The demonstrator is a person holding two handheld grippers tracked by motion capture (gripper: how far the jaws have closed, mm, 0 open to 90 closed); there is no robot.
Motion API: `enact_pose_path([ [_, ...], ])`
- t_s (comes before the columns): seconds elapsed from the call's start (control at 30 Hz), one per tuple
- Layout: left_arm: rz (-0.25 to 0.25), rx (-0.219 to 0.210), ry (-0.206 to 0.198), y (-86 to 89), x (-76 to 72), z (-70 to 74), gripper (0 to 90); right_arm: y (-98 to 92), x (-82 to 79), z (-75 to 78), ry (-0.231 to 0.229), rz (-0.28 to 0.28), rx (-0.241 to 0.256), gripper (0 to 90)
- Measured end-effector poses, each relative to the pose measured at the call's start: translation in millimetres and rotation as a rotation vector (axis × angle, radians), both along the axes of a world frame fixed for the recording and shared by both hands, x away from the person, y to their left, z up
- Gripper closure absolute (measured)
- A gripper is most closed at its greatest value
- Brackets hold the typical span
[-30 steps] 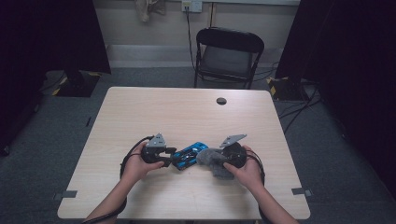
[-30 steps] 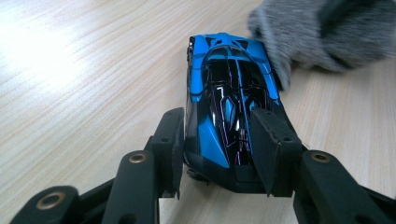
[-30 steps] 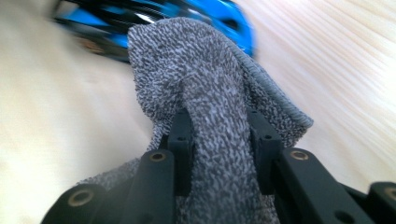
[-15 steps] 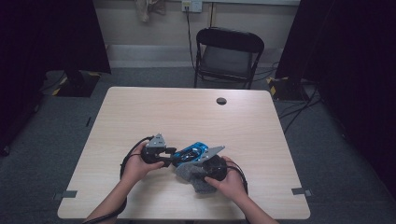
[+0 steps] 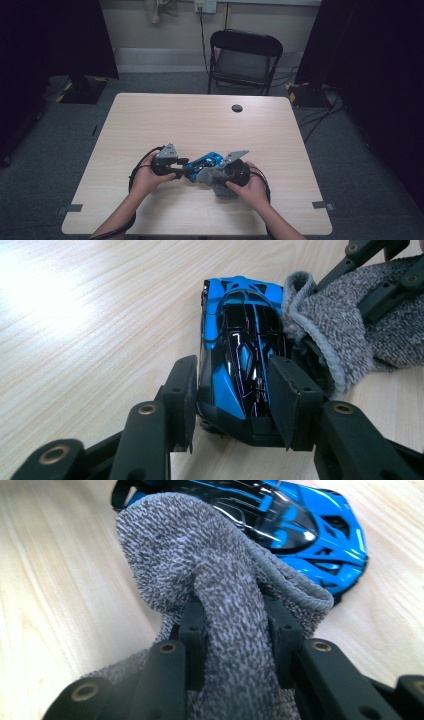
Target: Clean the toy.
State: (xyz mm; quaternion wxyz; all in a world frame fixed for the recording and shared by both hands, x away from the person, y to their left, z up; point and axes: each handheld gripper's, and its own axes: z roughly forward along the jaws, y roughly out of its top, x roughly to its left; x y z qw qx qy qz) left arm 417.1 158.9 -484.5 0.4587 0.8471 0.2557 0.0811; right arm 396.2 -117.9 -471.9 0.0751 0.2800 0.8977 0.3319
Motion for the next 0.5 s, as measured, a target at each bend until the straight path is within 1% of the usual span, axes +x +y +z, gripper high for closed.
enact_pose_path([
  [0.3,0.002,0.001,0.0,-0.7,0.2,0.1,56.8,-14.1,7.2,0.2,0.0,-0.044,-0.003,67.3],
  [0.5,0.003,0.004,0.001,-0.8,0.1,0.3,56.8,-19.2,10.1,0.0,0.001,-0.053,0.0,66.9],
])
